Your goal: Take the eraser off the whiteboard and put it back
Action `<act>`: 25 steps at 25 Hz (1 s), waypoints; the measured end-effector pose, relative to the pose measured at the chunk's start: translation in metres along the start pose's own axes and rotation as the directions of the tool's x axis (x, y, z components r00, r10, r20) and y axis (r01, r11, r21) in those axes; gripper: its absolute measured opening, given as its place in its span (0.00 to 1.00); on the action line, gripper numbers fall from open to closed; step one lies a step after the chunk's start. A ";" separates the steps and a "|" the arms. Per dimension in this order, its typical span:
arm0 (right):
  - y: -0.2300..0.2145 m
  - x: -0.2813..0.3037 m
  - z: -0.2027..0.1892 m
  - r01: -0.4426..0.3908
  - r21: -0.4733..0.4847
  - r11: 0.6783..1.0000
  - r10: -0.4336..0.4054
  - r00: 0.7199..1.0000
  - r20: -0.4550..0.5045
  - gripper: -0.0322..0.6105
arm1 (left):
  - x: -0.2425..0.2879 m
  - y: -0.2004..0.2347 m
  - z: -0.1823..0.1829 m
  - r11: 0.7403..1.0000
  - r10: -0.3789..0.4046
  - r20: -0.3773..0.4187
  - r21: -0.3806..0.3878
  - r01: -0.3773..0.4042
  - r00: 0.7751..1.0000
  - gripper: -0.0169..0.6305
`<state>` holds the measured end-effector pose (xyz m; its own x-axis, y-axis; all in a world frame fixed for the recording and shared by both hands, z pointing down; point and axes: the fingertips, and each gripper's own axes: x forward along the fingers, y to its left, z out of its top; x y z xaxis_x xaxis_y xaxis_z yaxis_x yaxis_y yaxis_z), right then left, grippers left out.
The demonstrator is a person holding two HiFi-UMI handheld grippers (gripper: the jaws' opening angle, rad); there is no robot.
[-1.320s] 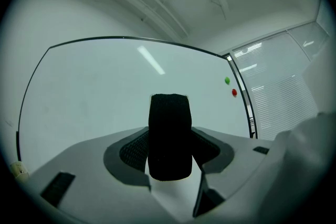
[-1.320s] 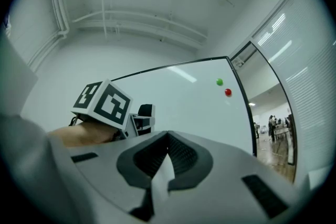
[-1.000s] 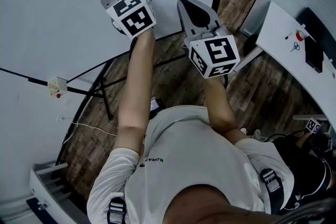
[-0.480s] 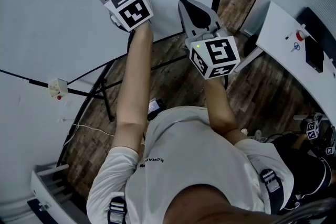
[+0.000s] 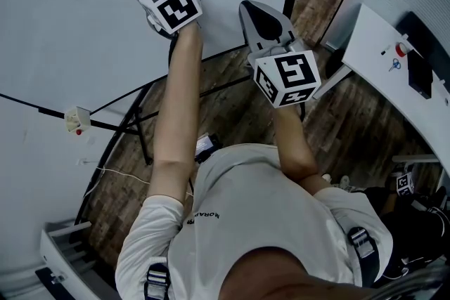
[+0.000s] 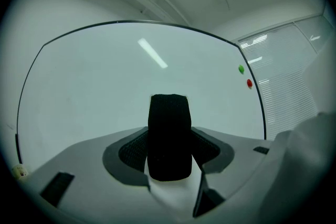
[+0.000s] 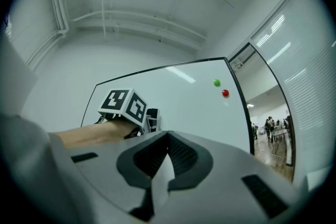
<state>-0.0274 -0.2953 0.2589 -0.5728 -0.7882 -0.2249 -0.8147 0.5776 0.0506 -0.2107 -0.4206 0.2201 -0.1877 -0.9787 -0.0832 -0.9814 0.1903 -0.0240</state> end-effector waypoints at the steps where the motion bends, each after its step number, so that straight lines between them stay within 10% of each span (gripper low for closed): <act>1: -0.001 0.000 0.000 0.001 -0.002 1.000 -0.001 1.000 0.000 0.07 | 0.002 0.000 0.000 1.000 -0.001 -0.002 -0.002 0.001 1.000 0.38; 25: -0.007 0.000 0.000 0.002 0.000 1.000 -0.002 1.000 0.002 0.07 | 0.014 -0.006 0.001 1.000 -0.012 -0.006 -0.009 0.012 1.000 0.38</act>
<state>-0.0216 -0.2989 0.2582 -0.5712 -0.7888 -0.2269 -0.8157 0.5762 0.0504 -0.2079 -0.4356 0.2184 -0.1760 -0.9814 -0.0766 -0.9840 0.1777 -0.0159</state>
